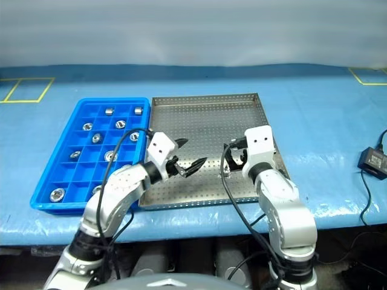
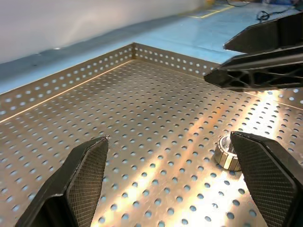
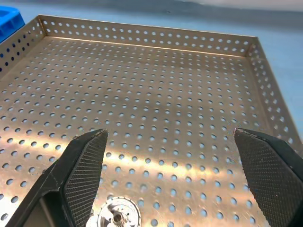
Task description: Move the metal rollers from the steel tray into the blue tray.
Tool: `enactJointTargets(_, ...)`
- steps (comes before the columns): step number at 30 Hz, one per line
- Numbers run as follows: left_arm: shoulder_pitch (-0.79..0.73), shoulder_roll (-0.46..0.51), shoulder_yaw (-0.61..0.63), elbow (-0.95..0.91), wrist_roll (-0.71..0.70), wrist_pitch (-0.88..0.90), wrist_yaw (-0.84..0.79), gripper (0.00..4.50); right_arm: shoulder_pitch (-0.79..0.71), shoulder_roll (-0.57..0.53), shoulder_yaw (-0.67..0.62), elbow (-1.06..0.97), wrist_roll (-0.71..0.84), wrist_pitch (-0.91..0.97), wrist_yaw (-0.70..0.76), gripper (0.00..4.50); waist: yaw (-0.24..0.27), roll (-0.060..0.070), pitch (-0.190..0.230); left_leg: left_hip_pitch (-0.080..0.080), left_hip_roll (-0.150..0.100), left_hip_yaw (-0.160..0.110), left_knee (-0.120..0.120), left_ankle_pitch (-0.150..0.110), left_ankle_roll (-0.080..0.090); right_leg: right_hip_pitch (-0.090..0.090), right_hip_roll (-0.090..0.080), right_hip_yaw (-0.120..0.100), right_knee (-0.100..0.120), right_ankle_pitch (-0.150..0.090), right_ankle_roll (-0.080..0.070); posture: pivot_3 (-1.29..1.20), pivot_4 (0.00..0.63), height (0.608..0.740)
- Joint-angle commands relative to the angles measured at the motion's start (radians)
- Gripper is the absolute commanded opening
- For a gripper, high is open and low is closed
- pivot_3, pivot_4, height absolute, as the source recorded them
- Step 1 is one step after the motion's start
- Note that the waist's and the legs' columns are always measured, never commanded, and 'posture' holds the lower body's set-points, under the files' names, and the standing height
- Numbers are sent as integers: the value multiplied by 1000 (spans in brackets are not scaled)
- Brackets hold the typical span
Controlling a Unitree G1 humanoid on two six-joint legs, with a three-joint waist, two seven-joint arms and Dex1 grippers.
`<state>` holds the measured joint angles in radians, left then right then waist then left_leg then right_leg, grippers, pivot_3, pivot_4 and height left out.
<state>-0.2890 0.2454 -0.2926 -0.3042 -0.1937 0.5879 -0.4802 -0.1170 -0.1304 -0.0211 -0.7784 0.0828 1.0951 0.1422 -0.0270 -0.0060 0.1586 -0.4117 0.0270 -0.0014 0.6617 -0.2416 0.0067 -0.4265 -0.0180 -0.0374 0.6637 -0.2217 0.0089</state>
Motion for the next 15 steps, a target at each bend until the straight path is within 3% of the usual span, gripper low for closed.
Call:
enactJointTargets(1, -58, -8, -52, 67, 27, -30, -38, 4500, 48, 17, 2, -79, 4, -42, -25, 4485, -9, 0, 0, 0, 0, 0, 0, 0, 0, 0, 0, 0, 0, 0, 0, -107, 150, 740)
enactJointTargets(15, -234, -104, -138, 358, 75, -82, -133, 4500, 106, 46, 34, -113, 12, -75, -62, 4485, -35, 0, 0, 0, -2, 5, 1, 0, 2, -1, -1, 7, -1, 3, 5, -149, 150, 740)
